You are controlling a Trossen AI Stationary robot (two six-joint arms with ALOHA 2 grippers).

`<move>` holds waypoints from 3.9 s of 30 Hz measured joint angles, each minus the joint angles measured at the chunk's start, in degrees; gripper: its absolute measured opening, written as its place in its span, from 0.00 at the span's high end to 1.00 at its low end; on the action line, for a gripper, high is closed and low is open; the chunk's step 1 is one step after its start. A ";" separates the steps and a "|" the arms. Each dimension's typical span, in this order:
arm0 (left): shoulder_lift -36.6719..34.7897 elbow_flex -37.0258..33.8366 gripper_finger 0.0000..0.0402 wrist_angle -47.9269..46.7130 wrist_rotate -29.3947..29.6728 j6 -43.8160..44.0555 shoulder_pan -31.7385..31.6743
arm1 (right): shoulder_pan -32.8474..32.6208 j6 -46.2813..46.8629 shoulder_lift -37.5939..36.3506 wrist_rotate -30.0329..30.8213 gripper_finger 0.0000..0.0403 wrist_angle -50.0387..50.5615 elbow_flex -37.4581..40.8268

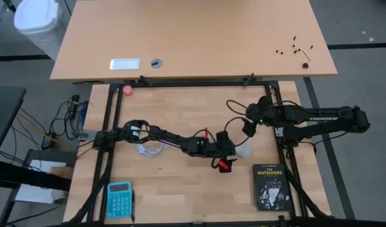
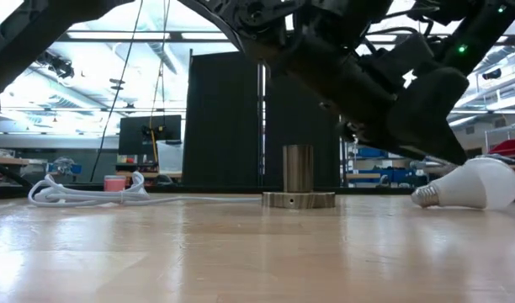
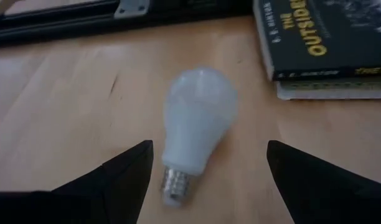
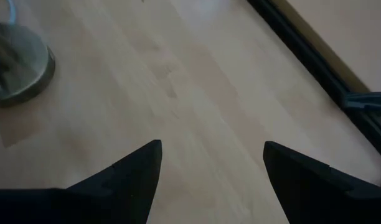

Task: Screw lightbulb
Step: Insert the white lightbulb into the silver lamp

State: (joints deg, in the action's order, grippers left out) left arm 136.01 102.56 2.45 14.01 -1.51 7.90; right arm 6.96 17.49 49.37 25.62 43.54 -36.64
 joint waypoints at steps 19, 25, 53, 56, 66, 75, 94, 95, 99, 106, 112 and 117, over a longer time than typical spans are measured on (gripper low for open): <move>3.54 -0.02 0.28 3.87 -8.13 -20.39 0.79 | -0.24 -0.12 0.15 -9.02 0.27 -1.10 0.00; 4.34 -0.02 0.33 5.09 -11.07 -17.93 0.90 | -0.24 -0.56 0.17 -9.36 0.28 -3.10 0.00; -0.01 -0.07 0.63 4.32 1.67 -9.85 3.25 | -0.33 -0.61 -0.01 -10.34 0.28 -3.99 0.00; -2.93 -0.05 0.64 2.98 3.94 -11.14 3.68 | -0.33 -0.03 -0.46 -8.89 0.28 -4.08 0.00; -10.63 -2.68 0.64 -7.22 14.98 -12.82 4.46 | -0.08 0.64 -1.51 -13.49 0.28 -3.42 0.00; -20.29 -15.14 0.64 -5.69 18.94 -9.95 6.14 | -3.18 -1.77 -2.17 -16.57 0.28 -3.43 0.14; -31.50 -48.70 0.61 39.46 17.71 1.70 3.84 | -8.75 3.37 9.37 -18.31 0.28 -41.11 8.53; -31.30 -49.38 0.61 40.12 17.64 1.78 3.65 | -9.22 3.37 10.80 -18.29 0.28 -42.88 8.57; -30.12 -49.35 0.61 42.64 15.85 2.02 3.02 | -9.99 2.67 15.00 -17.16 0.28 -49.01 8.57; -28.24 -49.33 0.61 45.49 14.59 3.13 3.04 | -9.99 0.44 17.90 -16.35 0.28 -56.00 8.59; -27.63 -49.33 0.61 45.80 14.83 3.60 3.06 | -9.97 -0.12 17.11 -16.30 0.28 -57.11 8.59; -27.59 -49.33 0.61 44.82 14.82 3.67 3.06 | -9.99 -0.12 17.30 -16.30 0.28 -57.09 8.59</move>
State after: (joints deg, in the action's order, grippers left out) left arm 108.42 53.23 47.27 28.83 2.16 10.96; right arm -3.03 17.37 66.66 9.32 -13.55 -28.05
